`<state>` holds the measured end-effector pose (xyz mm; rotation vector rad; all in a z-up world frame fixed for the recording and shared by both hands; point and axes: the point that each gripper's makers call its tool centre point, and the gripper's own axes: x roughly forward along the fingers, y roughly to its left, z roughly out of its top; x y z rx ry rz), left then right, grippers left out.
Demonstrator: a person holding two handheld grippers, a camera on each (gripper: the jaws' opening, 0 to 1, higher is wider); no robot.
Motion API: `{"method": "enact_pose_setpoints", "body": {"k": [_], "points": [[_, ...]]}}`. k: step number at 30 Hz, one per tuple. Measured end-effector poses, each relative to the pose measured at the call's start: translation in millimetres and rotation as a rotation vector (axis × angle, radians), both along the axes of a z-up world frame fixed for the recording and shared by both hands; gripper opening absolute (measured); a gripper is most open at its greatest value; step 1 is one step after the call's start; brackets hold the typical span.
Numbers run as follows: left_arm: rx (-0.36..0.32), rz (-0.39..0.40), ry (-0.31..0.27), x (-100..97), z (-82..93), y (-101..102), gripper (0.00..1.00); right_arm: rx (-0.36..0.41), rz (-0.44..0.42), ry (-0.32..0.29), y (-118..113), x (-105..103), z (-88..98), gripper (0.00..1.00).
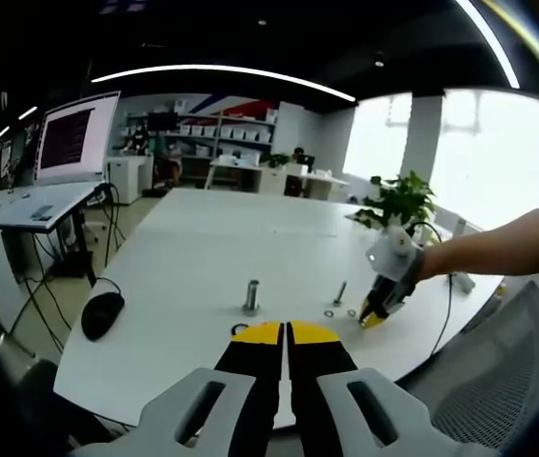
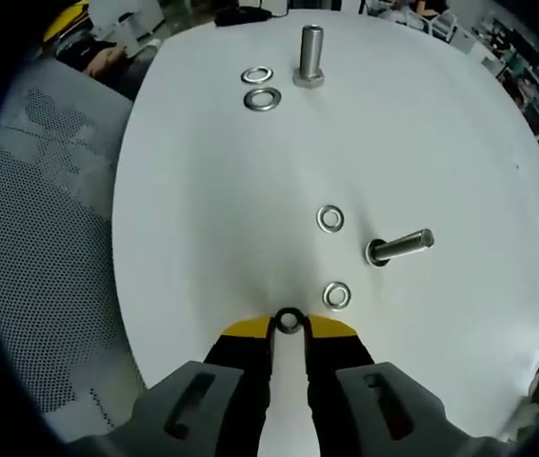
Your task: Place the washer onto the threaded stud by aligning its center hole with the stud, sliding it down to the base, and recovering from edge contact or off-axis alignment until the washer reaches the visible bottom stop.
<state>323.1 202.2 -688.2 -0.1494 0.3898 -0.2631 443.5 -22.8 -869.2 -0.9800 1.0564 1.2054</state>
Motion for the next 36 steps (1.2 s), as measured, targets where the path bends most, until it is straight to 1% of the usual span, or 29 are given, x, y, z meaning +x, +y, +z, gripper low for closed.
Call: {"method": "enact_pose_setpoints", "body": {"k": [2,5,6,8,13,17,22,28,36], "points": [[0.0,0.0,-0.001,0.1,0.2,0,0.0,0.001,-0.015,-0.016,-3,4,1.2,0.14],[0.0,0.0,-0.001,0.1,0.3,0,0.0,0.022,-0.022,-0.003,-5,5,8.3,0.14],[-0.001,0.001,-0.002,0.2,0.5,0,0.0,0.045,-0.015,0.01,-3,5,12.2,0.14],[-0.001,0.001,-0.003,0.3,0.6,0,0.0,0.082,-0.022,0.009,2,7,20.0,0.14],[-0.001,0.001,-0.003,0.4,0.8,0,0.0,0.086,0.005,-0.015,4,15,34.2,0.14],[-0.002,0.001,-0.005,0.5,1.1,0,0.0,0.107,0.003,-0.035,9,27,49.8,0.14],[-0.003,0.002,-0.006,0.7,1.2,0,0.0,0.117,0.01,-0.052,13,34,60.7,0.14],[-0.004,0.003,-0.008,0.7,1.3,0,0.0,0.099,0.066,-0.077,14,41,70.1,0.14],[-0.004,0.003,-0.008,0.9,1.3,0,0.0,0.119,0.121,-0.095,23,48,78.4,0.14]]}}
